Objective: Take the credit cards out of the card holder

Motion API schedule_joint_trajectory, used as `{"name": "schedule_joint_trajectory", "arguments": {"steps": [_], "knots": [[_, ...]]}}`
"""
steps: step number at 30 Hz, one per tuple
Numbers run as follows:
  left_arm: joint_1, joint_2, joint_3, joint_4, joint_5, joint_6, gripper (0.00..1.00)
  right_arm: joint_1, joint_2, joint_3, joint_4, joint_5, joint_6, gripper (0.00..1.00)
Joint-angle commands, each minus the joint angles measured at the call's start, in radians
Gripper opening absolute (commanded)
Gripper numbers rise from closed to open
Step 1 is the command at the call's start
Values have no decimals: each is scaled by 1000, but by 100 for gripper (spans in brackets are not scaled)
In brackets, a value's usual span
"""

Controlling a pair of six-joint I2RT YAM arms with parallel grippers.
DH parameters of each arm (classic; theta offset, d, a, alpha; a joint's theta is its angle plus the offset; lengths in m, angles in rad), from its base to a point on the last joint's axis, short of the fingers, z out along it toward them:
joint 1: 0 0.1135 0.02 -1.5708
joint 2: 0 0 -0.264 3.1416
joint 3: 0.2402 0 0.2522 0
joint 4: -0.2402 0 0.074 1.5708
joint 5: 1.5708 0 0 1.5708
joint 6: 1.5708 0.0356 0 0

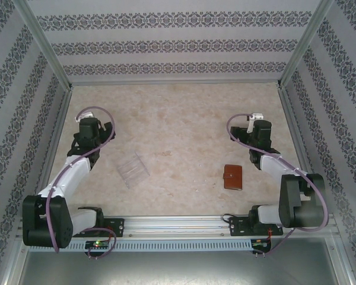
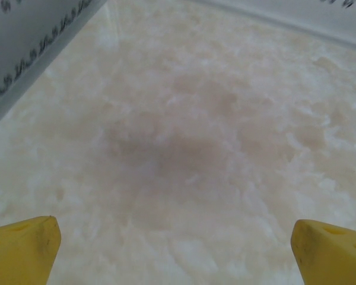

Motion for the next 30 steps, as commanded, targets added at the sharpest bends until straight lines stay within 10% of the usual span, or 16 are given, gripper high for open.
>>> {"name": "schedule_joint_trajectory", "arguments": {"steps": [1,13,30], "knots": [[-9,4,65,-345,39,-173,98,12,-18,30,-91,24,31,97],[-11,-32,127,-605,287,-273,74,21,49,132,-229,30,78,96],[-100,-32,134,-755,313,-351,35,25,70,152,-239,49,84,96]]}}
